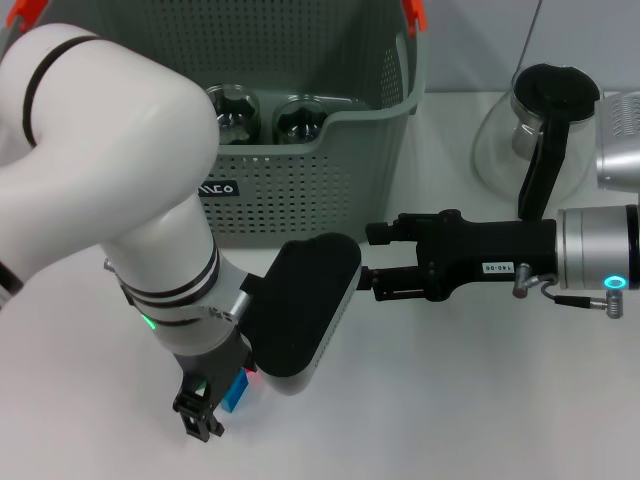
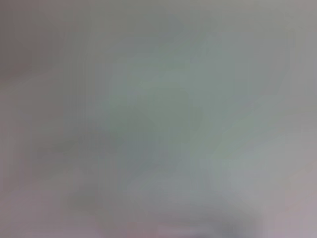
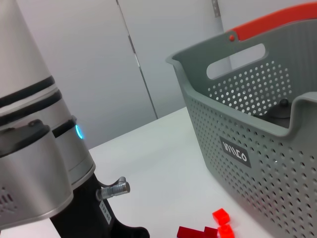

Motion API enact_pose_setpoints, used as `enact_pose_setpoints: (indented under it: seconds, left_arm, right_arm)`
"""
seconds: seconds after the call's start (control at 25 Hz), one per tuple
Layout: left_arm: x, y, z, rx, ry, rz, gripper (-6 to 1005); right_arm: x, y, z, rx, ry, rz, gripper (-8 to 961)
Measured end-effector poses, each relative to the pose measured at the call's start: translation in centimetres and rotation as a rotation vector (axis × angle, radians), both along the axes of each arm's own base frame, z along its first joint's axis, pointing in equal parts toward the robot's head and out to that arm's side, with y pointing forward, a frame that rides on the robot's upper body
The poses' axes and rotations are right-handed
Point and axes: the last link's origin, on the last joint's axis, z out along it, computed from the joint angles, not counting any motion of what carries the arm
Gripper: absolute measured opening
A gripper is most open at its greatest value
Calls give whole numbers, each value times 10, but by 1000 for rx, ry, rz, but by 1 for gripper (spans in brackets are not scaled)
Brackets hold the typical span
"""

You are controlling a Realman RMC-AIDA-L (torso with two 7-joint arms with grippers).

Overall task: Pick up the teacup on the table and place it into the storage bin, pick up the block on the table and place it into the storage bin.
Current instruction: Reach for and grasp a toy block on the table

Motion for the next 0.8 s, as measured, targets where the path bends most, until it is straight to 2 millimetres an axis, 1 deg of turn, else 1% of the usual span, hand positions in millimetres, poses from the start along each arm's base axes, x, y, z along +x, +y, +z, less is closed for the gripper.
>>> enact_pose_setpoints:
  seconds: [0.52,0.8]
  left_arm:
    - [-4,4,-1,11,1,-4,763]
    - [-5,3,0,-5,25,5,743]
  right_arm:
    - [1,-1,0,-3,1,-7,803]
    - [1,-1,0,-2,1,-8,802]
